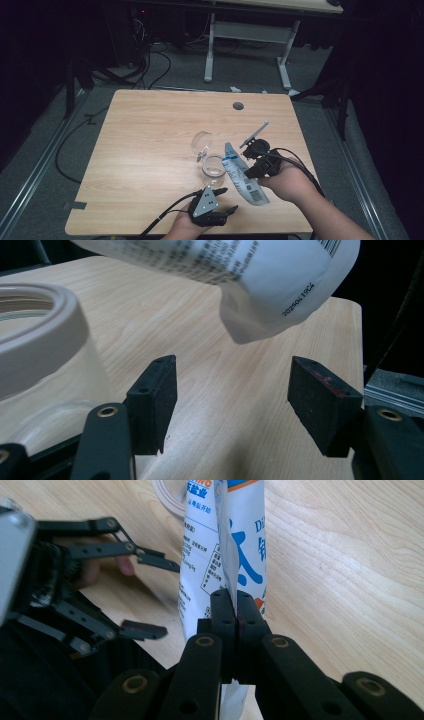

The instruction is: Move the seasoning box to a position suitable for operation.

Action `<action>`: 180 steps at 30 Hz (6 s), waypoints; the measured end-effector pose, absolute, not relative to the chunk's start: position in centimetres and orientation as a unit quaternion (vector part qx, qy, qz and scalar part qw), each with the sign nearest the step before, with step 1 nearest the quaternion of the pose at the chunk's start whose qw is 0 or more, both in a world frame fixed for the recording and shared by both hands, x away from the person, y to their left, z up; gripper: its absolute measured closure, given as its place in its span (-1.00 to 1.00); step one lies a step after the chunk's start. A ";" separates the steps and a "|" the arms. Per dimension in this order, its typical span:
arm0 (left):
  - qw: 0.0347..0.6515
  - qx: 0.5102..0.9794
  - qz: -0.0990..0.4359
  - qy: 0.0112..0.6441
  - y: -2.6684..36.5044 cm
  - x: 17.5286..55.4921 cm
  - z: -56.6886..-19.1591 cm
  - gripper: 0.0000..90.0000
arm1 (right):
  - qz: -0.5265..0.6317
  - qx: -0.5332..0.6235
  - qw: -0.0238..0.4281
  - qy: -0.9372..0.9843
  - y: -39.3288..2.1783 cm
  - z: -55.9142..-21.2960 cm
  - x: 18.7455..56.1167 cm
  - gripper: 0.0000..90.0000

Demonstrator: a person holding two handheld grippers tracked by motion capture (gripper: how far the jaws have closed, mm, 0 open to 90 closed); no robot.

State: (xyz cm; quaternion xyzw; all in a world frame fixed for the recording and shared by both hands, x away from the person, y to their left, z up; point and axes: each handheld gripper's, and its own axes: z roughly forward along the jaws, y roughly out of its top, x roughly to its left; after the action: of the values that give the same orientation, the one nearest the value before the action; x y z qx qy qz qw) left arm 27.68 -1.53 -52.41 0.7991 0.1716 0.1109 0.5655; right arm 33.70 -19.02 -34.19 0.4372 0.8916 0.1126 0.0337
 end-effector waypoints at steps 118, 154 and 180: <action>0.566 0.783 0.163 0.201 -5.1 26.9 -48.9 0.30 | 0.130 0.384 0.070 0.912 -15.6 -33.1 35.8 1.00; 0.572 0.780 0.158 0.202 -5.1 27.0 -48.6 0.30 | 0.131 0.375 0.074 0.915 -15.4 -33.1 36.1 1.00; 0.574 0.778 0.157 0.201 -5.3 27.1 -48.5 0.30 | 0.132 0.373 0.076 0.915 -15.4 -33.0 36.2 1.00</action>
State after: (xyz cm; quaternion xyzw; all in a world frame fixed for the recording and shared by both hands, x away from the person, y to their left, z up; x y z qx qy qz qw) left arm 27.13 -5.26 -48.46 0.7779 0.2014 0.1570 0.5741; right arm 36.15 -15.39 -32.98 0.3732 0.9152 0.1317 0.0760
